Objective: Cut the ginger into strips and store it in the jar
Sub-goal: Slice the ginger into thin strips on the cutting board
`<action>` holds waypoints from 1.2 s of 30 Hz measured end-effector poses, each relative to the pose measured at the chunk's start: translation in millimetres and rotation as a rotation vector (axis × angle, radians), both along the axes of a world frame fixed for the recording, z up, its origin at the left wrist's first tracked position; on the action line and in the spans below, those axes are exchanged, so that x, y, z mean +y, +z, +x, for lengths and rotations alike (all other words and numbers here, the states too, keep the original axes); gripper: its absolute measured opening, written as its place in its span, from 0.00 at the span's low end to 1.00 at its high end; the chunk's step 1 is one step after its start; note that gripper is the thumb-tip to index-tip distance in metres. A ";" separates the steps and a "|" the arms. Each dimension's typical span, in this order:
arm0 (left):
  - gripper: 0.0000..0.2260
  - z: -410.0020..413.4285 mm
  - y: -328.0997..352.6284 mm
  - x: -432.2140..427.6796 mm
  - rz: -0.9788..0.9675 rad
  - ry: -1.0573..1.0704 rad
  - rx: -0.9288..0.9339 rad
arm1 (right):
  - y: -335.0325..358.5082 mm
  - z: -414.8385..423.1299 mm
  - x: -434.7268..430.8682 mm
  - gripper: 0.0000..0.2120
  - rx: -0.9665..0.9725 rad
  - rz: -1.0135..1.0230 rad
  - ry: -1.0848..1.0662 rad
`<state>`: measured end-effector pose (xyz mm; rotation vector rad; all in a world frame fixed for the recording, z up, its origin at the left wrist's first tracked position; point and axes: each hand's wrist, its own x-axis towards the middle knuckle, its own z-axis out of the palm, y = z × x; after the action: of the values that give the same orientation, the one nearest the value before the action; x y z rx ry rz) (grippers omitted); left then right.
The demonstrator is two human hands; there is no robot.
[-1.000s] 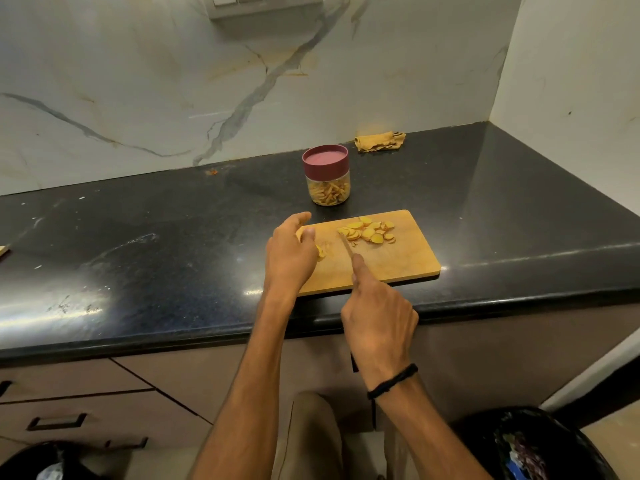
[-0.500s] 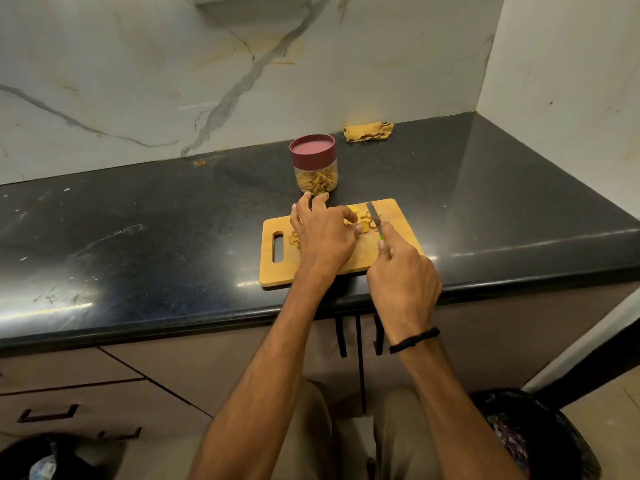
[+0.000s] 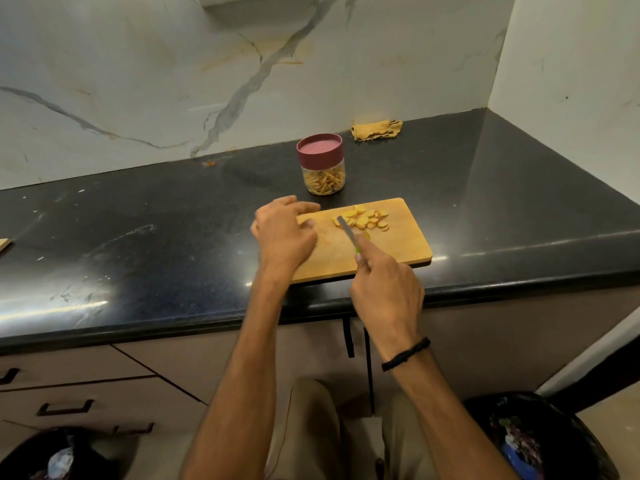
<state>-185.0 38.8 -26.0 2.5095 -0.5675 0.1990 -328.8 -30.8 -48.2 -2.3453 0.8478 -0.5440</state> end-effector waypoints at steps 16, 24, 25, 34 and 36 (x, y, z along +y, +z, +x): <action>0.13 7.3 -17.6 29.7 0.025 0.079 -0.061 | -2.2 12.2 7.9 0.19 0.053 0.032 0.096; 0.14 4.7 -20.5 28.8 0.015 0.084 -0.071 | -3.2 8.9 12.2 0.20 0.052 0.044 0.093; 0.14 4.2 -20.4 28.3 0.012 0.080 -0.071 | -2.1 8.9 11.3 0.20 0.050 0.052 0.094; 0.14 2.6 -21.7 22.9 0.008 0.064 -0.056 | -0.2 7.0 10.1 0.20 0.060 0.057 0.097; 0.14 2.6 -21.8 22.9 0.010 0.055 -0.061 | 0.5 6.9 12.0 0.20 0.054 0.061 0.120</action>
<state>-182.4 61.7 -47.9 2.5376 -0.5251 0.2947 -321.9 -18.8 -47.7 -2.3466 0.7314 -0.4005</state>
